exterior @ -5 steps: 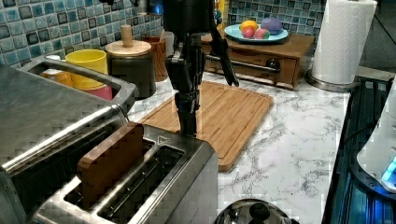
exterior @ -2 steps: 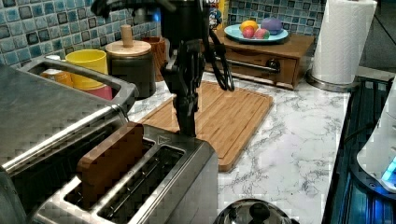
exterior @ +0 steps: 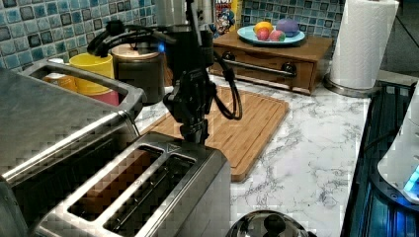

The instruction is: Turn on the toaster.

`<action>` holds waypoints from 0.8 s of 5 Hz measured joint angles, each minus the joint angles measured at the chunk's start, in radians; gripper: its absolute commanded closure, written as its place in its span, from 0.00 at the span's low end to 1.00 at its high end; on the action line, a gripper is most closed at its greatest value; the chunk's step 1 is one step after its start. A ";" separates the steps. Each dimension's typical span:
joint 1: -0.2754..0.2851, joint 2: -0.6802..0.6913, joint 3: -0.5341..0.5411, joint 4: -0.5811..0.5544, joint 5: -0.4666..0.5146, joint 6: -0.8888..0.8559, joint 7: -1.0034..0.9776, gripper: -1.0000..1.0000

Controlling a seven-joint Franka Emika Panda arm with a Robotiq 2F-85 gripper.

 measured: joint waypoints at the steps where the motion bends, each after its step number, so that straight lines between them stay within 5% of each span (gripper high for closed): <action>1: -0.002 0.066 0.001 0.037 -0.042 -0.004 0.005 1.00; 4: 0.010 0.068 -0.008 0.039 -0.054 0.000 0.014 1.00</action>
